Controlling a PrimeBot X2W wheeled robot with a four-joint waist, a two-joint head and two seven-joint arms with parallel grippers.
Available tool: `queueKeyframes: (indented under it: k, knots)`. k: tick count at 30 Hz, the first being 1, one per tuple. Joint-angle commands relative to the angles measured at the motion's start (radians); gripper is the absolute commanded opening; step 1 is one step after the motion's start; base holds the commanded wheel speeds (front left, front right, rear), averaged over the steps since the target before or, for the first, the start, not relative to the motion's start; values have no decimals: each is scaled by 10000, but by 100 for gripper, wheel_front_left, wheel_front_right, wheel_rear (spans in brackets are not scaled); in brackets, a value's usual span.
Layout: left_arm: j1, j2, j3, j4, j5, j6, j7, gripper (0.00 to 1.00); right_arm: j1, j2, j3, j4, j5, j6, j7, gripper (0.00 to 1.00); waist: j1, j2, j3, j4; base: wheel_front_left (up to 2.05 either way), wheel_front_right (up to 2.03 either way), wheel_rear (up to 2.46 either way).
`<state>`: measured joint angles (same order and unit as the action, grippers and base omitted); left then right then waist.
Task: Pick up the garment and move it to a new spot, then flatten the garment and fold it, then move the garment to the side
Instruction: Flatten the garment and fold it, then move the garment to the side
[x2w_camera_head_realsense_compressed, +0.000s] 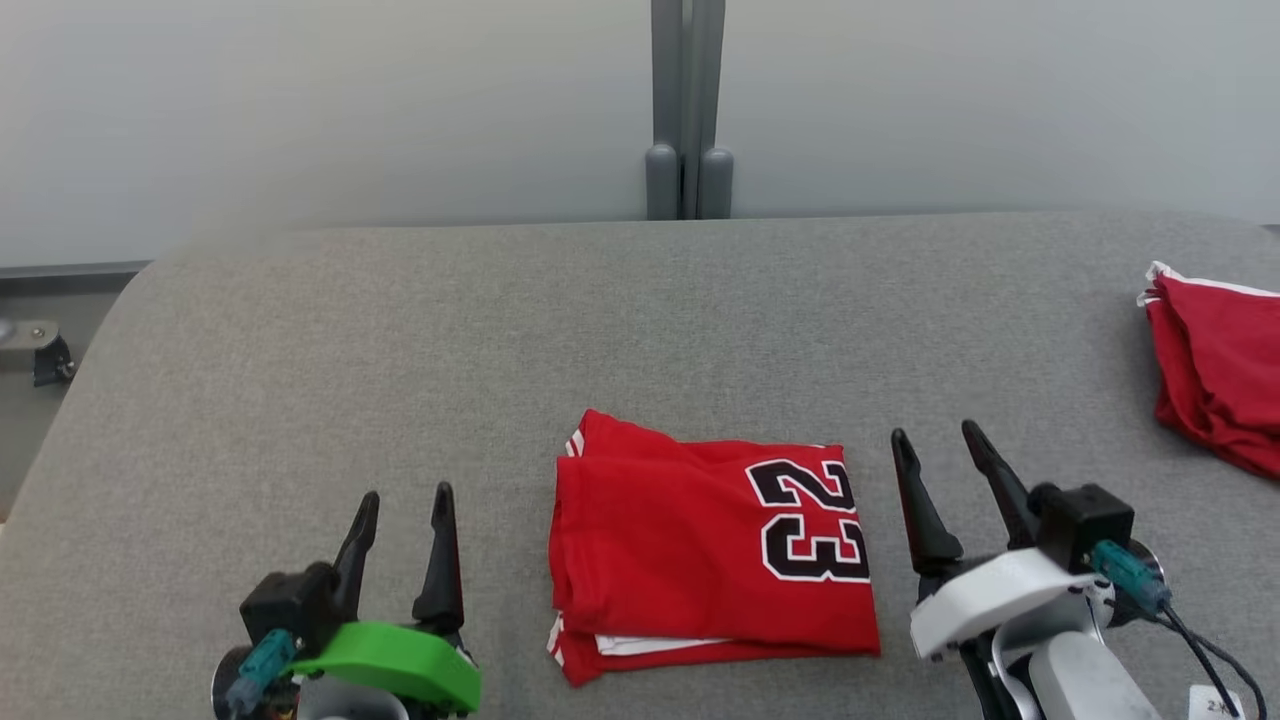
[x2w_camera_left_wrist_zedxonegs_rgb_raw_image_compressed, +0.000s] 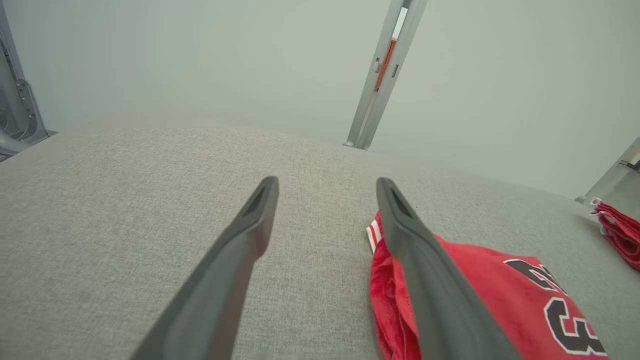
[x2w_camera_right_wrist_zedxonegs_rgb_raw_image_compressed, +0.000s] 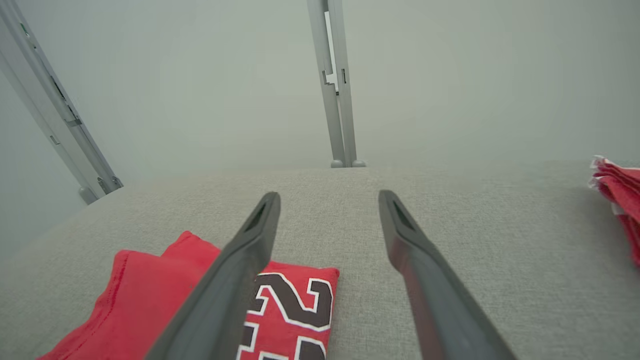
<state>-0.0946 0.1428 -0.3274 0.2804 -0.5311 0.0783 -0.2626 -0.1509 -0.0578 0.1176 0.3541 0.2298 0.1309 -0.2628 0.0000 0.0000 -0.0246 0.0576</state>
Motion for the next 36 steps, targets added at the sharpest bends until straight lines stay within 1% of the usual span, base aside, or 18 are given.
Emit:
queueKeyframes:
  k: [1, 4, 7, 13, 20, 36]
  knots:
    - [326, -14, 167, 8, 245, -99, -27, 100, 356, 22, -106, -266, -215, -7, -23, 100, 0, 0, -227, -229, 0, 0, 0]
    - [770, -168, 506, 47, 533, -307, -27, 100, 974, 42, -455, -614, -367, -9, -23, 100, 0, 0, -298, -287, 0, 0, 0]
    - [1105, -221, 778, 87, 823, -456, -28, 100, 1304, 68, -527, -862, -434, -9, -23, 100, 0, 0, -362, -318, 0, 0, 0]
    - [1521, -446, 1318, 13, 1257, -706, -28, 100, 1747, 65, -477, -1098, -123, -9, -24, 100, 0, 0, -509, -363, 0, 0, 0]
    - [1664, -625, 1667, 73, 1582, -947, -28, 100, 1875, 64, -408, -1010, 47, -9, -24, 100, 0, 0, -613, -349, 0, 0, 0]
    - [1564, -833, 2001, 189, 2058, -1208, -29, 100, 1730, 64, -531, -732, -222, -9, -26, 100, 0, 0, -572, -245, 0, 0, 0]
